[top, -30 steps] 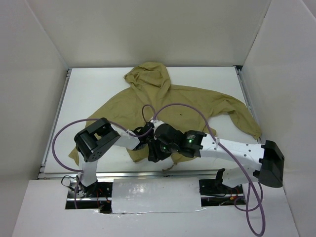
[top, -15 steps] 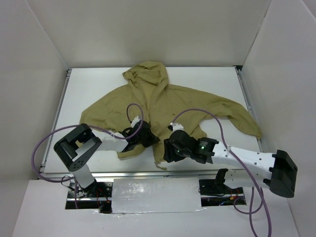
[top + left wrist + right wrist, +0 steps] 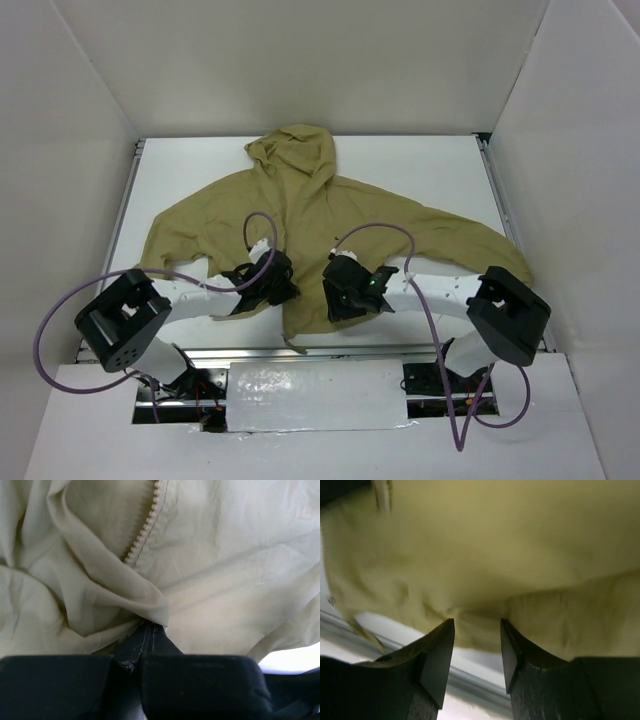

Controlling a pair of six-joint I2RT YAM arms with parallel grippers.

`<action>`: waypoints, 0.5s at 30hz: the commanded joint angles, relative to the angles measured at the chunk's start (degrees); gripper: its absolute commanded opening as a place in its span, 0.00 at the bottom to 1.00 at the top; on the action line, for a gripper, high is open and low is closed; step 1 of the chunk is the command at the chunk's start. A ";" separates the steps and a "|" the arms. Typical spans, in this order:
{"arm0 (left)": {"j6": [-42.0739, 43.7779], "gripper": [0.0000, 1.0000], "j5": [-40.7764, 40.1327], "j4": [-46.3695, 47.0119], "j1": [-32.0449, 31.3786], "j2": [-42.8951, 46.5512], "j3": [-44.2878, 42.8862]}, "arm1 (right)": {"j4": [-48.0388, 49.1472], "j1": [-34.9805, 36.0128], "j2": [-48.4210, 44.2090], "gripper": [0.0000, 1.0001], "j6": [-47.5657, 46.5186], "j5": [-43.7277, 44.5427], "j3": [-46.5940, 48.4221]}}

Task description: Zip up the jacket

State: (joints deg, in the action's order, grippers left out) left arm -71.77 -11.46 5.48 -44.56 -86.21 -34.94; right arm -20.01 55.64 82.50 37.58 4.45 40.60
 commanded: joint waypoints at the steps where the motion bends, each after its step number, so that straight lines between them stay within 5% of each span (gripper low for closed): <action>1: 3.82 0.00 -1.72 -6.87 0.43 3.15 1.27 | 3.67 -2.28 3.71 0.49 0.65 -1.20 3.34; 6: 5.05 0.00 -1.81 -8.90 0.87 8.77 1.54 | 0.76 -5.97 9.35 0.47 2.75 -0.84 5.90; 15: 8.49 0.00 -1.45 -10.04 3.25 23.27 4.35 | -0.64 -11.16 4.52 0.48 4.52 1.09 3.34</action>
State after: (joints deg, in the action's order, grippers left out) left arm -65.91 -11.86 -4.29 -41.87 -66.50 -31.55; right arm -17.85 44.42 88.27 41.87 2.76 44.80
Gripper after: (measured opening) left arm 0.037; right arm 0.473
